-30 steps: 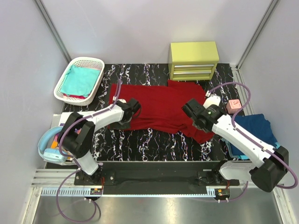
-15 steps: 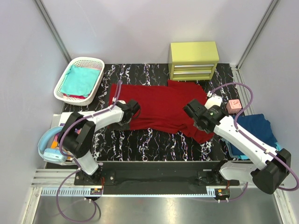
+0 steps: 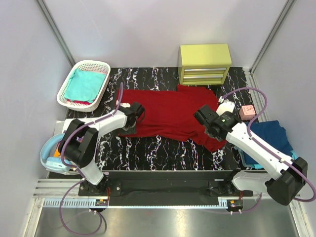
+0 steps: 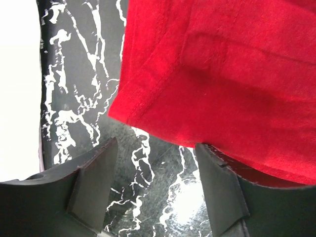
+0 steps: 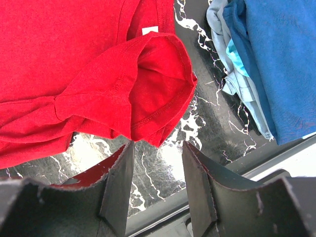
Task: Fold and stack the t-shirts
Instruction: Fold the flattened tshirt in 1/3 of the way
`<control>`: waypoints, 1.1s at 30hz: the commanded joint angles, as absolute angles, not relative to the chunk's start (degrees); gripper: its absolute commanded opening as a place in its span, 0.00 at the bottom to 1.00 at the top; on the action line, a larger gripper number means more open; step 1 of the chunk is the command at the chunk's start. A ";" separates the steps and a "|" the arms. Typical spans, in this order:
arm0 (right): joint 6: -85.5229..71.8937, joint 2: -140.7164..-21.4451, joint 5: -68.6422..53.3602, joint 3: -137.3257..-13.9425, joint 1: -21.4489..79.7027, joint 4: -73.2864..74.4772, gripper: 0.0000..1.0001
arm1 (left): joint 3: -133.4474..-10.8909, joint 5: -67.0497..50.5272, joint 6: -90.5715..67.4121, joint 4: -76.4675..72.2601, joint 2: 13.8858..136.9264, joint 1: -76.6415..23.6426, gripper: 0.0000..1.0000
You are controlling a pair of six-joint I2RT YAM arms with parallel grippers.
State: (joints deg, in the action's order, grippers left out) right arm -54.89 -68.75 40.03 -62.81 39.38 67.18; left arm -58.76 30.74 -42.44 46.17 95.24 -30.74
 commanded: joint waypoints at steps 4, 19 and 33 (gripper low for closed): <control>-54.93 -68.47 42.98 -62.67 39.73 66.53 0.51 | -58.19 25.84 -39.90 40.96 95.10 -29.18 0.59; -54.14 -70.49 43.33 -63.54 39.73 65.57 0.50 | -54.93 19.52 -39.81 39.20 96.07 -29.09 0.18; -53.88 -70.49 42.63 -62.23 39.73 64.60 0.50 | -50.71 20.66 -41.48 41.04 79.55 -30.85 0.67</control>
State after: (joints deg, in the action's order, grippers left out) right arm -54.08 -70.39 41.04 -62.54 39.38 65.60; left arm -51.44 21.19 -40.14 40.97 87.05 -29.74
